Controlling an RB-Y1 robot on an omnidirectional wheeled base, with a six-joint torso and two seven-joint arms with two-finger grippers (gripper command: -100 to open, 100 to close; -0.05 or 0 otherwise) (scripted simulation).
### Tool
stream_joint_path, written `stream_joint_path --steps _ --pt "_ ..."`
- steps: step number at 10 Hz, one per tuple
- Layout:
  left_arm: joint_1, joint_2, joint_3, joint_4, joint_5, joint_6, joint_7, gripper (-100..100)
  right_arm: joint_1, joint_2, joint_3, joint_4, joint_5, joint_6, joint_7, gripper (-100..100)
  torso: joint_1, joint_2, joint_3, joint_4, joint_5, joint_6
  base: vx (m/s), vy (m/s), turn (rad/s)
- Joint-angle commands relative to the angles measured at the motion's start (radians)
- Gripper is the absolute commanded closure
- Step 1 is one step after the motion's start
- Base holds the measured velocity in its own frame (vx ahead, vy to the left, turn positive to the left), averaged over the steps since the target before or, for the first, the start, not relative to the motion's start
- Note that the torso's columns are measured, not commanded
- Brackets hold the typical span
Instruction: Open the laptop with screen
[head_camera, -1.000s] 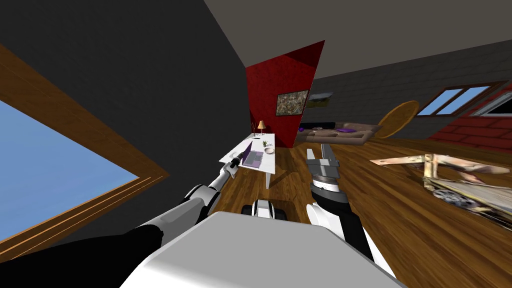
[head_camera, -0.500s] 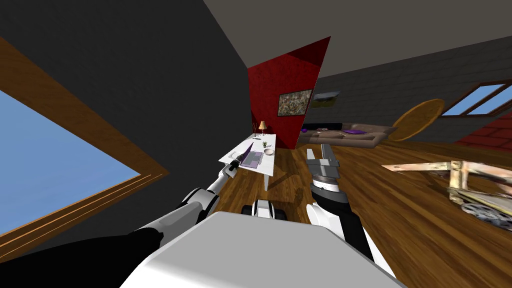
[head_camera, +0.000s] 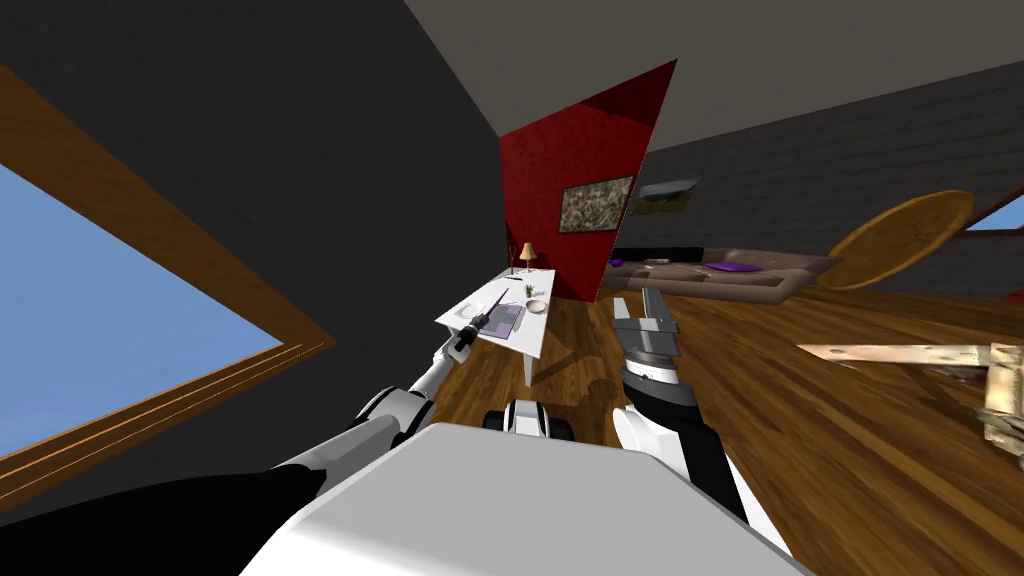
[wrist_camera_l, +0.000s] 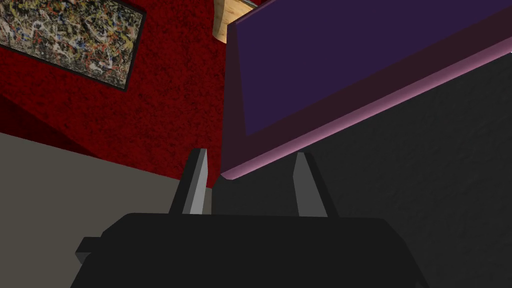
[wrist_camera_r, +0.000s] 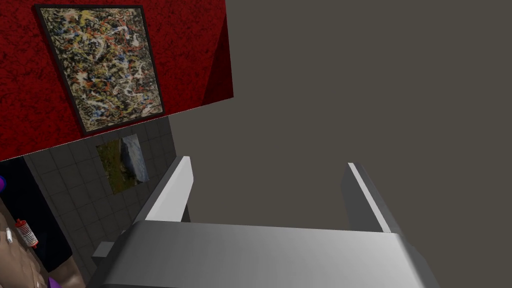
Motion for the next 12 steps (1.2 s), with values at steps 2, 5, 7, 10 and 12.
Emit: stream_joint_path --steps 2,5,7,10,12 --pt "0.052 0.002 0.003 -0.036 -0.037 -0.028 -0.054 100 0.000 0.000 0.000 0.000 0.000 0.000 0.000 0 0.002 0.002 0.001 0.002 0.001 0.000 0.053 -0.124 0.077" --pt "0.115 -0.040 0.022 -0.050 -0.073 -0.087 -0.158 100 0.000 0.000 0.000 0.000 0.000 0.000 0.000 0 0.004 0.006 0.004 0.005 0.000 -0.002 0.058 -0.033 0.070" --pt "0.145 -0.061 0.031 -0.058 -0.089 -0.113 -0.210 100 0.000 0.000 0.000 0.000 0.000 0.000 0.000 0 0.003 0.006 0.004 0.003 -0.001 -0.003 0.064 -0.016 0.080" --pt "0.174 -0.082 0.040 -0.065 -0.106 -0.140 -0.285 100 0.000 0.000 0.000 0.000 0.000 0.000 0.000 0 0.002 0.003 0.002 0.001 -0.001 -0.004 0.060 -0.030 0.056" --pt "0.204 -0.103 0.050 -0.073 -0.123 -0.167 -0.341 100 0.000 0.000 0.000 0.000 0.000 0.000 0.000 0 0.002 0.004 0.003 0.003 -0.001 -0.004 0.059 -0.026 0.075"
